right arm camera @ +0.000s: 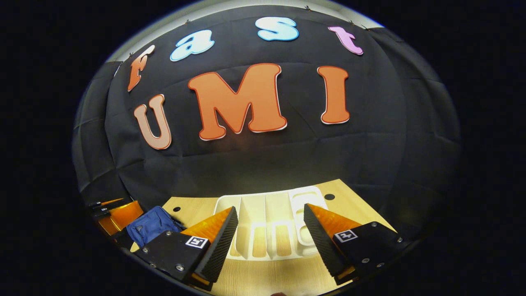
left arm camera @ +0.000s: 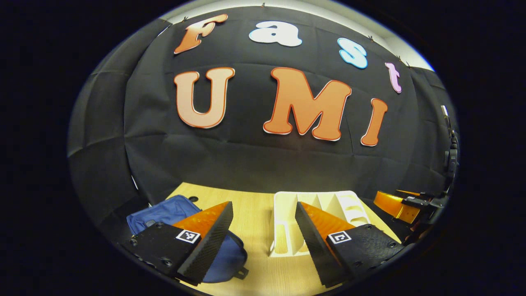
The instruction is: Open the schoolbag, grab two books from the bookshelf and put them into the schoolbag.
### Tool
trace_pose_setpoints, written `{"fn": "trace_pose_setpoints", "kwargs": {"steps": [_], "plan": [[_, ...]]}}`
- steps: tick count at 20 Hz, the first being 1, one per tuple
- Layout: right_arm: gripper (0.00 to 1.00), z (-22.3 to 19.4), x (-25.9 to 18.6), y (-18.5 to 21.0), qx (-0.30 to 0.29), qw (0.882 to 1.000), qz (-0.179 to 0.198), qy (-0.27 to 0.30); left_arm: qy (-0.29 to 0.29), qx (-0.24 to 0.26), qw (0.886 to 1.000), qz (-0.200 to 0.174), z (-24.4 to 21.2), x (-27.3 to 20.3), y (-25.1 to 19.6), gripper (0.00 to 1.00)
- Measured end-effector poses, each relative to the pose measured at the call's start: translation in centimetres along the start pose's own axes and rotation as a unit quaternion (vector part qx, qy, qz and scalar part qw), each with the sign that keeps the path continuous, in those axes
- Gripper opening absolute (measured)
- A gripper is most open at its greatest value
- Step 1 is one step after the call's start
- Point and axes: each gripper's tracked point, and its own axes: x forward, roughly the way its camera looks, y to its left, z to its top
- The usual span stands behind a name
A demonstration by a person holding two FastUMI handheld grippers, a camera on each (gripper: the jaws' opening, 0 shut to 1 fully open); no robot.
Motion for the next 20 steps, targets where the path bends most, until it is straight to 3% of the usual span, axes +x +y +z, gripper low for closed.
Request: {"fn": "trace_pose_setpoints", "kwargs": {"steps": [4,8,18,19,20], "plan": [[0.96,1.9,-0.7,-0.1,-0.006,0.999,0.0,-0.035,-0.041,0.003,0.999,0.003,2.0,-0.6,-0.6,0.97],[0.96,3.0,-1.2,-0.5,-0.002,0.998,-0.003,-0.059,-0.125,0.006,0.992,-0.005,5.6,-1.6,-1.2,0.95],[0.96,8.2,-3.9,-0.9,-0.01,0.987,-0.011,-0.159,-0.19,0.037,0.981,-0.002,8.7,-4.3,-2.5,0.93],[1.0,8.5,-4.0,-0.8,-0.011,0.987,-0.011,-0.163,-0.198,0.039,0.98,-0.003,9.2,-4.3,-2.8,0.93],[0.96,8.8,-4.2,-0.8,-0.011,0.986,-0.011,-0.166,-0.204,0.04,0.978,-0.004,9.9,-4.9,-2.6,0.93]]}}
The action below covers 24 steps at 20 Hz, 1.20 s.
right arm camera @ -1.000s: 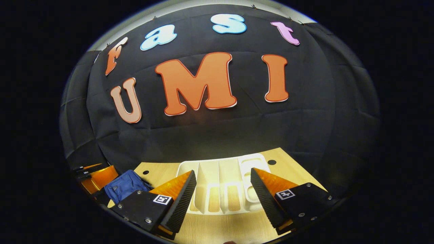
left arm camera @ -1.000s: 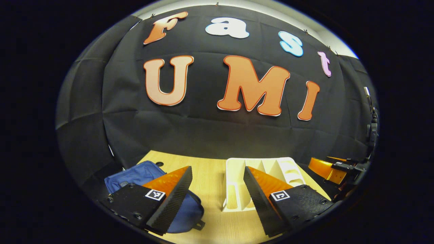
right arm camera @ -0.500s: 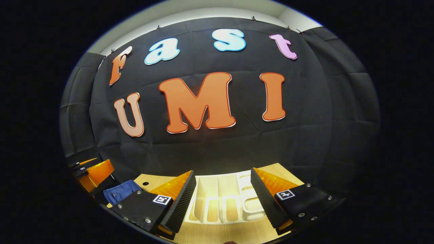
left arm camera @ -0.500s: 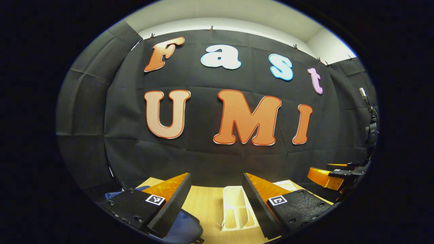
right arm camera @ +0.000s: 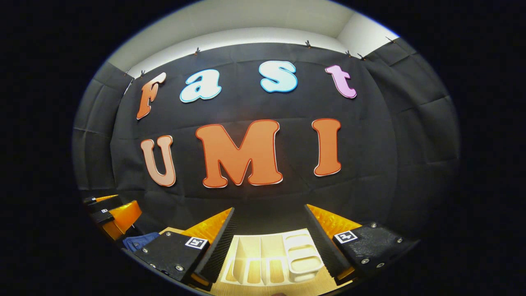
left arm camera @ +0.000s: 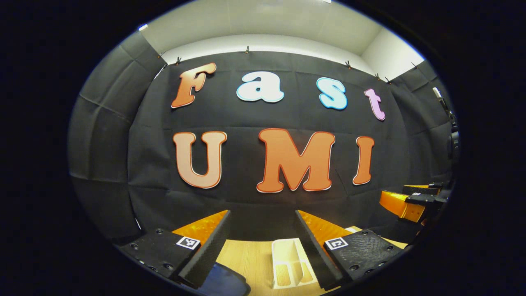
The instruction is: Open the schoolbag, grab two books from the bookshelf and put them into the schoolbag.
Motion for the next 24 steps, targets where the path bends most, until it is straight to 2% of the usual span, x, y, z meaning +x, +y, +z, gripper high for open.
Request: {"fn": "trace_pose_setpoints", "kwargs": {"steps": [1,4,6,7,8,9,10,11,12,14,24], "plan": [[1.0,0.2,0.0,0.1,0.0,1.0,0.002,-0.002,-0.005,0.002,1.0,-0.001,0.1,-0.2,-0.1,0.93],[0.96,-0.5,0.1,0.2,-0.011,1.0,0.003,0.005,-0.004,0.005,1.0,-0.006,-0.1,-0.2,-0.6,0.93],[1.0,-1.4,0.2,0.6,-0.014,1.0,0.007,0.015,0.001,0.006,1.0,-0.011,-0.6,-0.1,-0.9,0.93],[0.96,-1.6,0.2,0.6,-0.015,1.0,0.006,0.02,0.004,0.006,1.0,-0.013,-0.9,-0.1,-1.0,0.93],[1.0,-1.9,0.2,0.5,-0.017,1.0,0.006,0.024,0.007,0.007,1.0,-0.012,-1.1,-0.1,-1.0,0.93],[1.0,-2.1,0.2,0.5,-0.018,0.999,0.007,0.026,0.012,0.009,1.0,-0.013,-1.5,-0.1,-1.0,0.94],[0.96,-2.2,0.0,0.6,-0.018,0.999,0.008,0.028,0.014,0.011,1.0,-0.011,-1.7,-0.1,-0.9,0.94],[0.96,-2.4,0.0,0.8,-0.019,0.999,0.01,0.029,0.017,0.012,1.0,-0.01,-1.9,-0.1,-1.0,0.93],[1.0,-2.6,-0.1,0.8,-0.022,0.999,0.011,0.031,0.018,0.011,1.0,-0.011,-2.1,-0.1,-0.9,0.94],[0.96,-2.8,-0.2,0.9,-0.026,0.999,0.014,0.035,0.018,0.012,1.0,-0.013,-1.9,0.0,-1.2,0.93],[0.96,-3.5,-0.2,1.4,-0.038,0.998,0.022,0.042,0.019,0.017,1.0,-0.017,-2.1,0.0,-1.2,0.93]]}}
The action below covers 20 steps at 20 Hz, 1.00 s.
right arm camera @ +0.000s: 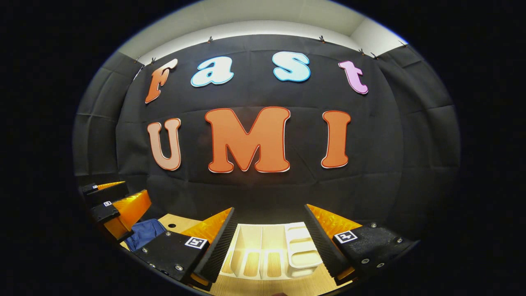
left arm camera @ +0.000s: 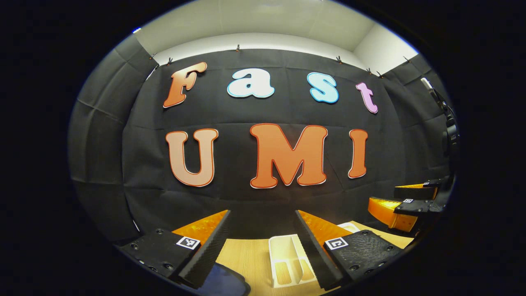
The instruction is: Open the schoolbag, grab two books from the bookshelf and put them into the schoolbag.
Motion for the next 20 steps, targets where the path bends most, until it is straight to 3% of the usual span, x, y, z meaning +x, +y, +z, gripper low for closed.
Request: {"fn": "trace_pose_setpoints", "kwargs": {"steps": [20], "plan": [[0.96,-0.3,-0.4,3.2,-0.009,1.0,0.029,0.005,0.009,0.01,1.0,0.004,-0.5,-1.8,1.3,0.93]]}}
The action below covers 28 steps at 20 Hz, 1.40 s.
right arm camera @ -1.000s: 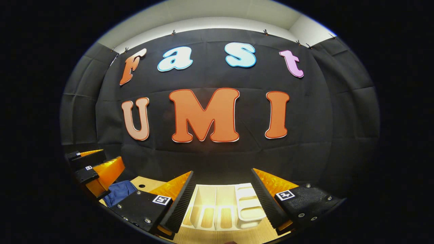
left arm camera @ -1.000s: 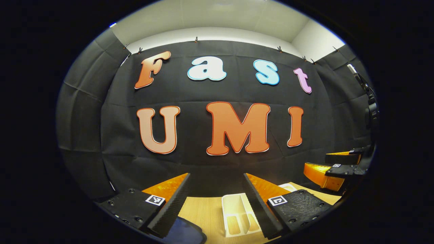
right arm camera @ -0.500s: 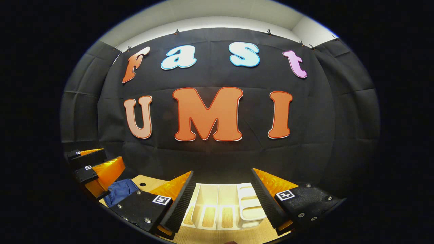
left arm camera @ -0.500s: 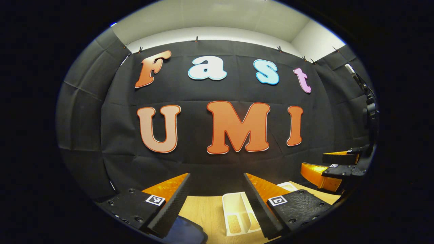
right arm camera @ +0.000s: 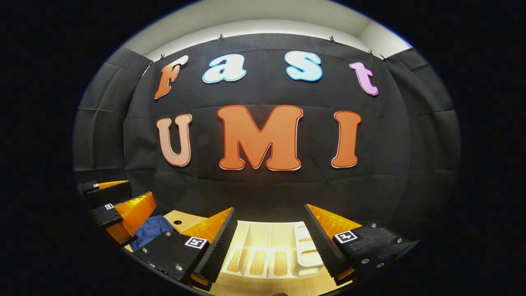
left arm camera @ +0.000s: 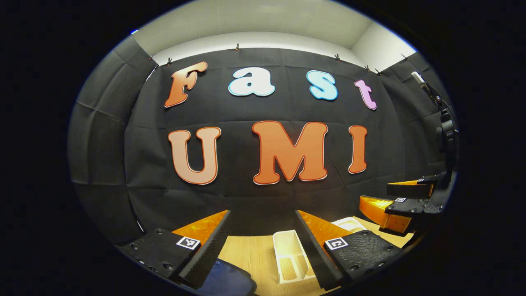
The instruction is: Open the schoolbag, grab two books from the bookshelf and put them into the schoolbag.
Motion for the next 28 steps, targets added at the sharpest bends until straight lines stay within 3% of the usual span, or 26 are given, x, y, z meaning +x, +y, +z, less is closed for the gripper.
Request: {"fn": "trace_pose_setpoints", "kwargs": {"steps": [10,28], "plan": [[0.96,-0.3,0.3,1.2,-0.008,1.0,0.011,0.004,0.009,-0.006,1.0,0.007,-0.7,-0.2,0.9,0.93],[0.96,-0.6,0.2,0.9,-0.017,1.0,-0.003,0.004,0.02,-0.027,0.999,-0.011,-1.6,1.0,-0.5,0.93]]}}
